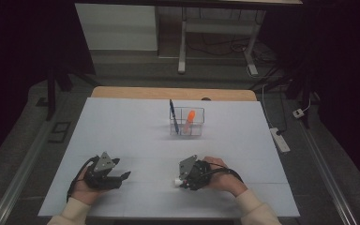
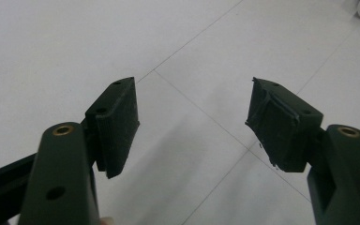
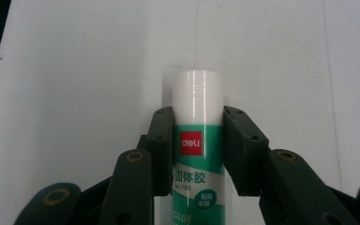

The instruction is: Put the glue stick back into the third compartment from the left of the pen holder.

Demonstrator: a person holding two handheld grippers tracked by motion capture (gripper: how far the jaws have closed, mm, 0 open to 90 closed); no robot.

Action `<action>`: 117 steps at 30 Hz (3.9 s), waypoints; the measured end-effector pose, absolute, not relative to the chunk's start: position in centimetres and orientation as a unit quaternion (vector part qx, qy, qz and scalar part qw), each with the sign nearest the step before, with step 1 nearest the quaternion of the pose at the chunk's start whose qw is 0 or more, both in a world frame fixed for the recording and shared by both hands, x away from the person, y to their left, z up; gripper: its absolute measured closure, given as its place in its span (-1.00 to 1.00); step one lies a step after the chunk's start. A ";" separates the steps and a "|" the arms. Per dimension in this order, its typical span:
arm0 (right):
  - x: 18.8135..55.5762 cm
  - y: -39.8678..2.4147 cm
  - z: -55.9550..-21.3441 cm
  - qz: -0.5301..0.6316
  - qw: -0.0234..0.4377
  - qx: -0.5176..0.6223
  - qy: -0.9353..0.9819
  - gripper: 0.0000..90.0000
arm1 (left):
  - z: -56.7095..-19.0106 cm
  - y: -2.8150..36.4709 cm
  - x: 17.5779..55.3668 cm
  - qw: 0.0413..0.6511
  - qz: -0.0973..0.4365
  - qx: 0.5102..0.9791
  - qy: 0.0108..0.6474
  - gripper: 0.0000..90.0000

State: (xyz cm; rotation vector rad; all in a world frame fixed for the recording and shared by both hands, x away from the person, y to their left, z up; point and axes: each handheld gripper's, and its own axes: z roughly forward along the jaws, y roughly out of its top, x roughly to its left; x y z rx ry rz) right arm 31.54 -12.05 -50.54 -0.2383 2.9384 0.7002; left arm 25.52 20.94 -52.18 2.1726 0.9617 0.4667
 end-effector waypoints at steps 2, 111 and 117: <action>31.7 -12.1 -50.4 0.235 0.055 -0.072 0.968 0.45 | -52.2 21.0 25.5 0.352 0.180 0.840 0.372 -0.25; 48.0 -16.2 -43.6 0.540 0.219 0.371 0.723 0.44 | -52.2 21.5 25.7 0.361 0.174 0.836 0.375 -0.25; 47.7 -16.4 -43.4 0.540 0.215 0.388 0.715 0.07 | -52.2 21.5 25.7 0.361 0.173 0.836 0.375 -0.25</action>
